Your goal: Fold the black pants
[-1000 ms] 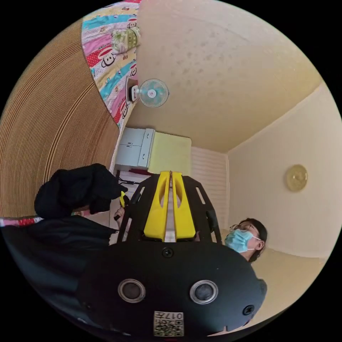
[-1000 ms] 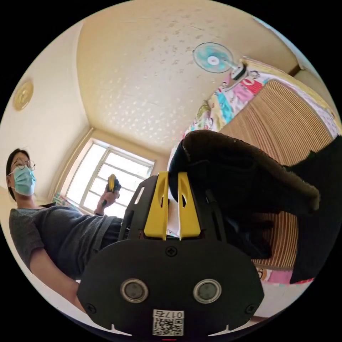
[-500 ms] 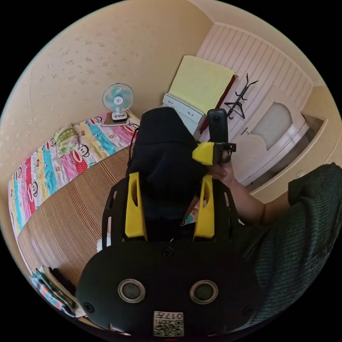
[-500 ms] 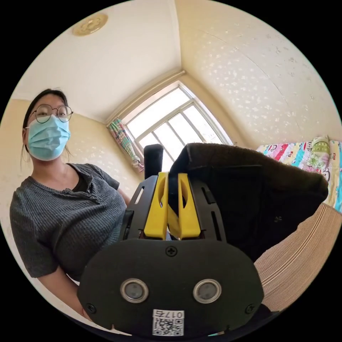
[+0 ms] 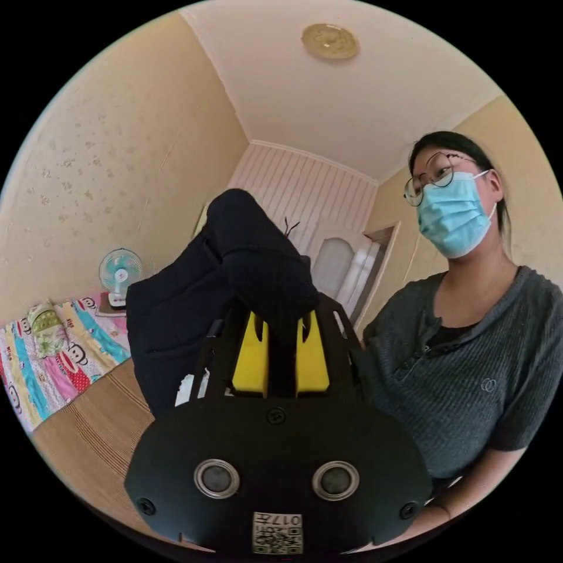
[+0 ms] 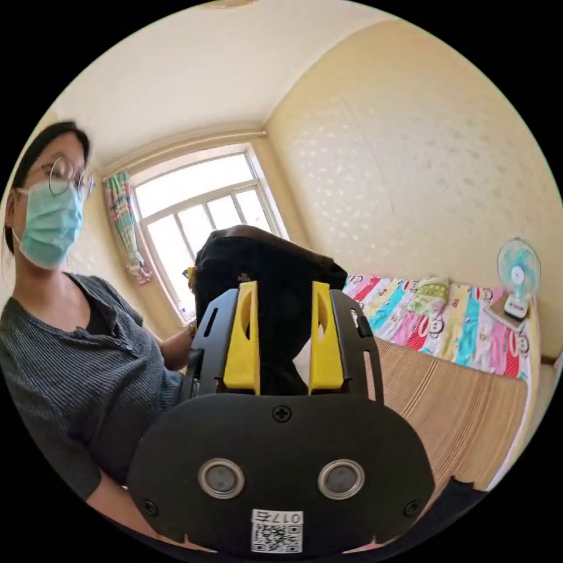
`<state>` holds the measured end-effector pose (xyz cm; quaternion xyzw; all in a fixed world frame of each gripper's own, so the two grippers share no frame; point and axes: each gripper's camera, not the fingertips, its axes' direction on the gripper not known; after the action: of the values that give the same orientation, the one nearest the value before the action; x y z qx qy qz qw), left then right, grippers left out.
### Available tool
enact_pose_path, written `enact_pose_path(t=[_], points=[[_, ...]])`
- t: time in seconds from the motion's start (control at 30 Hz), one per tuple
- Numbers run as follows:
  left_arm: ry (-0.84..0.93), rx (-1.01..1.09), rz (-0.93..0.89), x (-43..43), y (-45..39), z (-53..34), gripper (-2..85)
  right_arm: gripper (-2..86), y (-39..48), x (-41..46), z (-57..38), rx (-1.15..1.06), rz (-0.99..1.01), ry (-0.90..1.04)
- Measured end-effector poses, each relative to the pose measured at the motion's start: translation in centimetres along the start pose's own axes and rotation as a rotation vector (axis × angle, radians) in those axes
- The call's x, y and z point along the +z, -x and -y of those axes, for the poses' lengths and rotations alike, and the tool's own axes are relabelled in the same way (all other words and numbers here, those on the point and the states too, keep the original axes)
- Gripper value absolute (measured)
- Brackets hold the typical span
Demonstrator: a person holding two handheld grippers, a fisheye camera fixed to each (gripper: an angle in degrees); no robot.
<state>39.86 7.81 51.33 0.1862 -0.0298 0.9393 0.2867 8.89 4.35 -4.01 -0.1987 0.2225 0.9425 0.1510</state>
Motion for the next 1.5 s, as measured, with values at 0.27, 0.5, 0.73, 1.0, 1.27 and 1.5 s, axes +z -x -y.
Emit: enact_pose_path(t=[0.27,0.5,0.73,1.0,1.27,1.5], points=[[-0.055,0.205,-0.500,1.2,1.1,2.5,7.2,18.3,-10.2,16.1,0.5,0.066,0.774,0.095],[-0.044,0.154,-0.508,-1.0,3.3,1.7,8.5,3.4,-10.7,15.4,3.6,-0.072,0.629,-0.121],[-0.055,-0.145,0.045,-6.4,7.3,0.4,12.0,4.1,1.2,10.6,7.4,-0.275,-0.172,-0.279],[0.051,-0.459,0.458,-0.3,10.0,-2.0,19.6,6.7,6.5,15.2,10.1,-0.280,-0.544,-0.425],[-0.063,-0.536,0.507,6.9,7.1,-5.0,20.3,6.8,6.0,22.9,11.1,-0.269,-0.758,-0.407],[-0.067,-0.439,0.551,9.2,8.7,0.2,22.5,7.1,5.1,29.6,10.9,-0.404,-0.570,-0.214]])
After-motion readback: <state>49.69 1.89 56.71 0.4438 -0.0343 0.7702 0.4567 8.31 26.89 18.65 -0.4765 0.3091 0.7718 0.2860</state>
